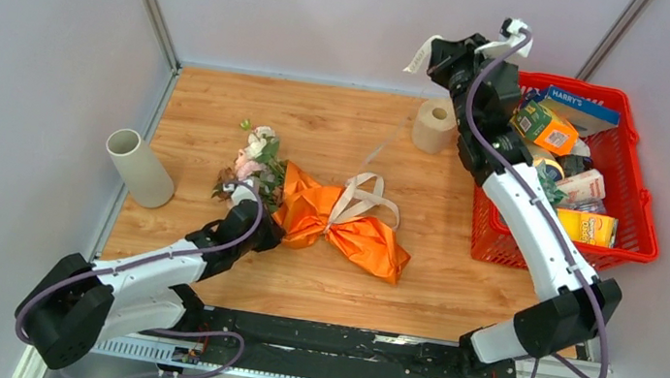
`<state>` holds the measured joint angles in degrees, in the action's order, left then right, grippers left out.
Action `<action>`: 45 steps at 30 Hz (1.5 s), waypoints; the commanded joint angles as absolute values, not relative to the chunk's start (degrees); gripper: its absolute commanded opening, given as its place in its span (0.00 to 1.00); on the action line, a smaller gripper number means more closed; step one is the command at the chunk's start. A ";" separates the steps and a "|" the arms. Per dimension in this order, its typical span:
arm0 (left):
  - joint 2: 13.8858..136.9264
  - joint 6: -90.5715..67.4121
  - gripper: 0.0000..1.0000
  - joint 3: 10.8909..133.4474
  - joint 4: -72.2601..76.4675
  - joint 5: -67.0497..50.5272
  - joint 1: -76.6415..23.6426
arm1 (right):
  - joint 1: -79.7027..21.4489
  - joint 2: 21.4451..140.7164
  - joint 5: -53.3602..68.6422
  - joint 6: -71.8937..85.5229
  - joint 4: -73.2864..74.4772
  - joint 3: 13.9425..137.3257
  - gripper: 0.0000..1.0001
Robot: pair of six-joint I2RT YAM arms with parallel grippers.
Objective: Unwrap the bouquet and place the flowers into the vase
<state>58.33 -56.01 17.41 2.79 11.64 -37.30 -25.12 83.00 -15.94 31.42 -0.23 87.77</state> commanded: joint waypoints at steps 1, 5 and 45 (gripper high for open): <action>61.77 -54.23 0.00 20.47 4.03 14.77 -37.44 | -23.38 87.44 -7.78 28.56 2.26 97.80 0.00; 66.43 -53.62 0.00 23.46 5.80 12.93 -37.44 | -25.04 84.83 17.26 30.68 4.39 96.08 0.00; 66.71 -52.47 0.00 24.44 6.42 9.58 -37.44 | -53.10 72.06 -17.75 27.78 10.20 52.28 0.70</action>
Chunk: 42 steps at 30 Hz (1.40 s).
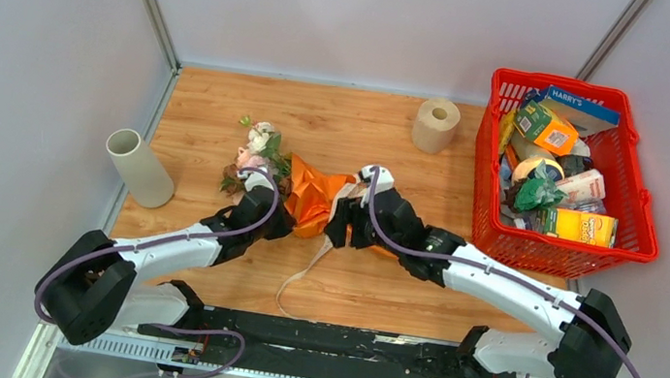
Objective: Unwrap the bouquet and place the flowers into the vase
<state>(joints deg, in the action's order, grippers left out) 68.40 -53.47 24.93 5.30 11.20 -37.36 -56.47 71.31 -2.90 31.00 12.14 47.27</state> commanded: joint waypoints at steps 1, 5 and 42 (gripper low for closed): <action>66.62 -52.47 0.00 24.35 6.76 9.49 -37.44 | -51.52 73.72 -17.32 26.90 9.93 53.60 0.72; 67.15 -52.56 0.00 24.08 7.38 8.79 -37.44 | -45.98 80.05 -12.85 23.57 9.32 58.53 0.78; 73.30 -54.93 0.00 23.47 11.95 7.91 -37.79 | -51.41 79.62 10.54 25.83 -1.49 43.25 0.01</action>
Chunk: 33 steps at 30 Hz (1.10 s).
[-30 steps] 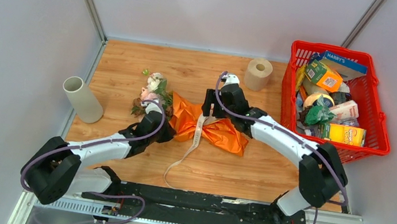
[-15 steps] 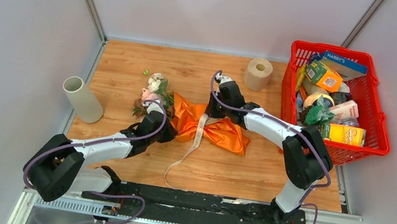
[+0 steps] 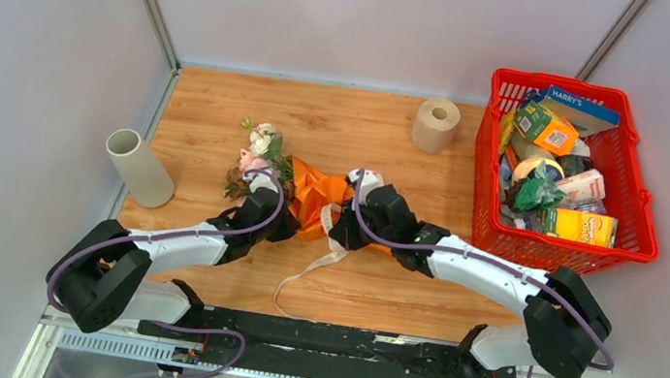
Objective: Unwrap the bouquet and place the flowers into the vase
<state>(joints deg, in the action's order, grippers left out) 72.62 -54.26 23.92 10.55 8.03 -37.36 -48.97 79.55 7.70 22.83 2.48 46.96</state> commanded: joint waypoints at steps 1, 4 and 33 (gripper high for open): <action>73.30 -54.93 0.00 23.47 11.95 7.91 -37.79 | -52.29 80.06 10.89 26.19 -1.32 42.46 0.04; 73.21 -54.93 0.00 23.55 11.78 8.00 -37.88 | -52.65 80.16 6.97 27.94 2.09 41.22 0.31; 73.92 -55.37 0.00 22.76 12.74 7.30 -38.94 | -41.92 90.43 3.78 44.38 -10.72 48.87 0.33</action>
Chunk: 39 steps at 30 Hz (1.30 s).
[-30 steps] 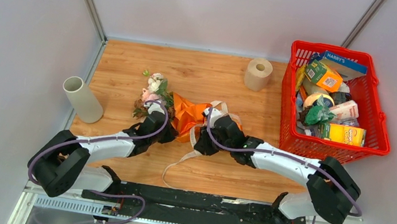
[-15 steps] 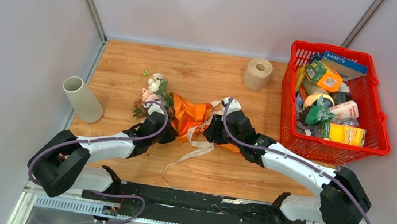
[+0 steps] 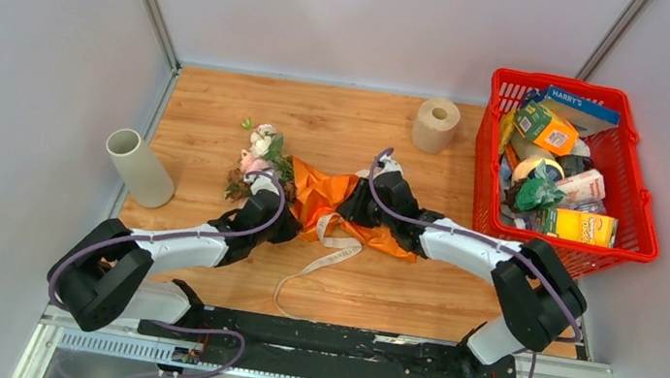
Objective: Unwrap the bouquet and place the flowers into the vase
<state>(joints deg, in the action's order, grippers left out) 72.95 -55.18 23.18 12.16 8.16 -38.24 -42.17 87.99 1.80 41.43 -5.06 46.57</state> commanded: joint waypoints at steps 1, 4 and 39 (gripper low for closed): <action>73.83 -55.37 0.00 22.76 12.74 7.47 -39.02 | -41.92 91.14 3.69 44.56 -11.16 48.78 0.33; 74.09 -55.37 0.00 22.59 13.01 7.38 -39.02 | -41.92 92.63 1.59 45.88 -10.37 48.26 0.31; 74.18 -55.55 0.00 22.85 12.92 7.91 -39.73 | -42.45 91.49 -5.89 47.28 -5.54 48.16 0.15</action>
